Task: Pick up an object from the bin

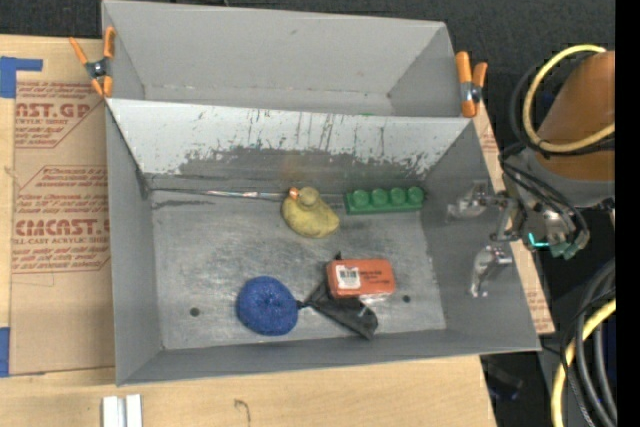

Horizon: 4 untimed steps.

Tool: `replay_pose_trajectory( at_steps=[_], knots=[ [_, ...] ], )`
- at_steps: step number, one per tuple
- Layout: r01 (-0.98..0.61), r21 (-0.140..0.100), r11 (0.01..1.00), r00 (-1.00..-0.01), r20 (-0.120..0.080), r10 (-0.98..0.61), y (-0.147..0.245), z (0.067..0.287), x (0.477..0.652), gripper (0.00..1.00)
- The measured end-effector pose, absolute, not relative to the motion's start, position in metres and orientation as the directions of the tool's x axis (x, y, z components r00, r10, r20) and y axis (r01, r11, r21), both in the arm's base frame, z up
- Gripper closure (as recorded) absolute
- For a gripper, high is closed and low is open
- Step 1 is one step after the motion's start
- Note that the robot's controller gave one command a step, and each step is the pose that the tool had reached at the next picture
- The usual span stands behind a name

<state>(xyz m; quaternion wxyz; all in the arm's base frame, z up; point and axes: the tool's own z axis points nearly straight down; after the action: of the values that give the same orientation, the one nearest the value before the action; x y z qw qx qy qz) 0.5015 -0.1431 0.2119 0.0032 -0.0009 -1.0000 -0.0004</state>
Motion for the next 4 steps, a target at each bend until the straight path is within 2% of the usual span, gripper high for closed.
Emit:
replay_pose_trajectory(
  at_steps=[1, 2, 3, 4],
  knots=[
    [-0.001, -0.001, 1.0, -1.0, -0.002, -0.001, -0.142, 0.216, 0.503, 0.0],
    [-0.128, -0.001, 0.992, -0.992, -0.004, -0.128, -0.107, 0.161, 0.496, 0.0],
    [0.019, 0.001, 1.0, -1.0, 0.0, 0.019, -0.083, 0.148, 0.501, 0.0],
    [-0.006, 0.0, 1.0, -1.0, 0.0, -0.006, -0.041, 0.123, 0.494, 0.0]
  ],
)
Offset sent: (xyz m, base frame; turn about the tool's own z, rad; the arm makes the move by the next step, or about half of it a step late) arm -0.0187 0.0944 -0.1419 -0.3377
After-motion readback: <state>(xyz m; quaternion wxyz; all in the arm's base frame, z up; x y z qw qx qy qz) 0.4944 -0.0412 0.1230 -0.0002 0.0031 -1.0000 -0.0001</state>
